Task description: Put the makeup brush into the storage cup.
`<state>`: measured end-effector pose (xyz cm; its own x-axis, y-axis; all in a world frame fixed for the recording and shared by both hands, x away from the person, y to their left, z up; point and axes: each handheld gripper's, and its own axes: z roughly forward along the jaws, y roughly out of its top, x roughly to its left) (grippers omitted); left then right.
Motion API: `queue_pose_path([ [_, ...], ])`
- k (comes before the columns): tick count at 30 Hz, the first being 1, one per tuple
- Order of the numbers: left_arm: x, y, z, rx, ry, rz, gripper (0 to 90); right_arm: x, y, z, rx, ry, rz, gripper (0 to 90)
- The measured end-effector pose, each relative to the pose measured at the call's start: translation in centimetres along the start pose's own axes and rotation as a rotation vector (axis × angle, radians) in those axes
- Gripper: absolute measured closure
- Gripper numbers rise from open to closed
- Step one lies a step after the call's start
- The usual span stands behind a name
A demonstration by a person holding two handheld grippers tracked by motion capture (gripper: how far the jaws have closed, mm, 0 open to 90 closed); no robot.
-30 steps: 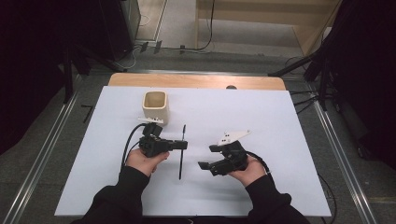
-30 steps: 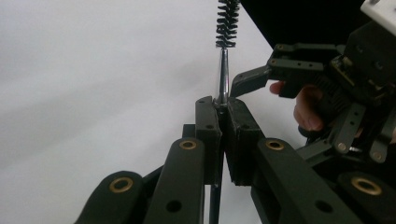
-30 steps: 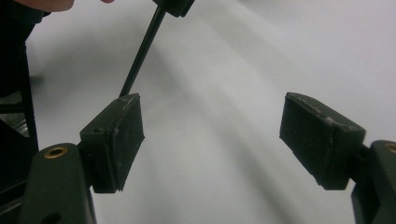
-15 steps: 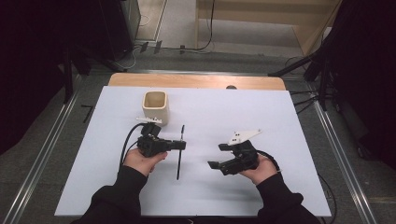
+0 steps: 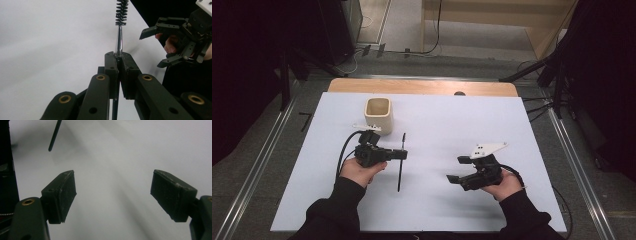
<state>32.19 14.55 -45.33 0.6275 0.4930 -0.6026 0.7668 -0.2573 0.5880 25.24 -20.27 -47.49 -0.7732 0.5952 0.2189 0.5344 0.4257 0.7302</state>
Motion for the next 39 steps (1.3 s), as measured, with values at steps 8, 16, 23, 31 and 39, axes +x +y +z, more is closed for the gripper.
queue_pose_path([
  [8,0.3,0.0,-0.3,0.002,0.001,-0.002,85.5,-0.4,-1.7,-1.1,0.011,-0.013,0.0,21.7],
  [16,0.5,0.1,-0.7,-0.007,0.006,-0.004,85.5,-0.8,-2.8,-1.8,0.009,-0.01,0.003,21.7],
  [23,0.7,0.1,-1.2,-0.011,0.006,-0.006,85.5,-0.9,-3.5,-2.6,0.009,-0.012,0.021,21.7],
  [31,1.3,0.2,-2.0,-0.014,0.004,-0.011,85.5,-1.2,-4.0,-3.0,0.004,-0.01,0.026,21.7],
  [39,1.9,0.3,-3.2,-0.022,0.01,-0.013,85.4,-1.3,-4.1,-2.8,0.011,-0.011,0.033,21.8],
])
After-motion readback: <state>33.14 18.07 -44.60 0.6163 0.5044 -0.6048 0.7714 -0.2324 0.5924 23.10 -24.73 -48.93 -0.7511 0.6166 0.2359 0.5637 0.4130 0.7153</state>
